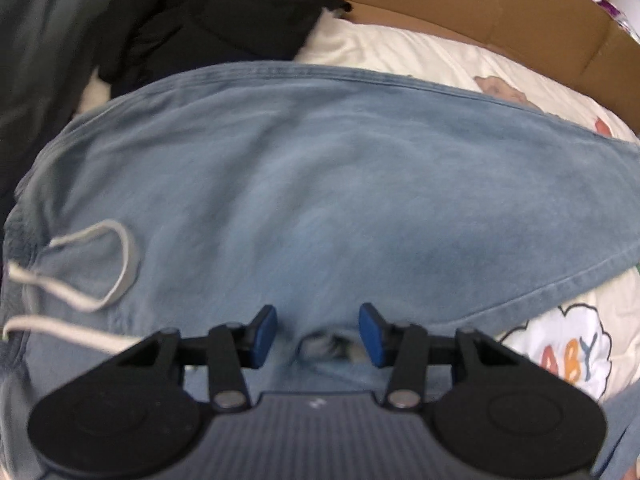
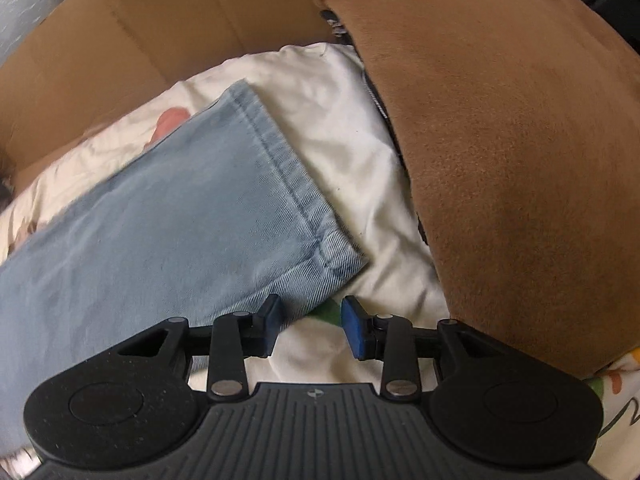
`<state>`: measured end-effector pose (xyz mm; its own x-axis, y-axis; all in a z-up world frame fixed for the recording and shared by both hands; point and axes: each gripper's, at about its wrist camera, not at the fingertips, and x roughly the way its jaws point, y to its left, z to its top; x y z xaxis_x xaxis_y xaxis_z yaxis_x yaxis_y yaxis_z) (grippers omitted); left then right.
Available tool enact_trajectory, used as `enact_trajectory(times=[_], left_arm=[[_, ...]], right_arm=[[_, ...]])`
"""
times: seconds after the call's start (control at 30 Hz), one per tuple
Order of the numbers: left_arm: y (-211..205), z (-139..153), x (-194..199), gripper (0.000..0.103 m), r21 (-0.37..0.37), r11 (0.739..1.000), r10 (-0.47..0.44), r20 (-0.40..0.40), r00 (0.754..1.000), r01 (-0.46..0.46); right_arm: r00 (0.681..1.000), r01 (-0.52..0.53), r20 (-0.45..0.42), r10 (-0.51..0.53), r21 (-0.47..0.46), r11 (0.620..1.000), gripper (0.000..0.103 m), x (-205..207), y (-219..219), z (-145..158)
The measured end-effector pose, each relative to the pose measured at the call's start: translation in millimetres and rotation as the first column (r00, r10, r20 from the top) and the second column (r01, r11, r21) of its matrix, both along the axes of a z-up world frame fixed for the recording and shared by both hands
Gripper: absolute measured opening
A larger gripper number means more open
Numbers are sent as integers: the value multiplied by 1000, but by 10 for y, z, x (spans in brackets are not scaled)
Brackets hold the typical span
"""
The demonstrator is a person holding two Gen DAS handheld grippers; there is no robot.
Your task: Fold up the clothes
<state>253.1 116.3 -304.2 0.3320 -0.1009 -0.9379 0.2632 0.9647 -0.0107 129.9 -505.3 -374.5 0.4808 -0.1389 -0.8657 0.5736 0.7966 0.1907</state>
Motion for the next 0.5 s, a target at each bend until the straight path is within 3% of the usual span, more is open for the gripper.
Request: enact_trajectory(times=[0.07,0.13,0.2,0.27,0.5], left_arm=[[-24,-24,-54,48,18,1000,-12,-2,1000,12],[-27,-72,-101,49,27,1000,-11,-10,1000,12],[-30,-143,-119,49,36,999,2,-19,1000,-2],[-32,-218,-99,49,43,999,30,-27,999,-28],[-92,-382,-25,59,53,984,171,-24,985,-170]], right_arm=[[1000,7,9,-7,-1,1000,38,13,-17,-4],[1000,11,16,-11,-5,1000,29,23,-28,3],[1000,9,20,-9,-13,1000,13,20,-34,20],[1000,5,26,-5,-20,1000,5,9,-42,43],[998,-1,70,5,-51,999,2,-25,-54,185]])
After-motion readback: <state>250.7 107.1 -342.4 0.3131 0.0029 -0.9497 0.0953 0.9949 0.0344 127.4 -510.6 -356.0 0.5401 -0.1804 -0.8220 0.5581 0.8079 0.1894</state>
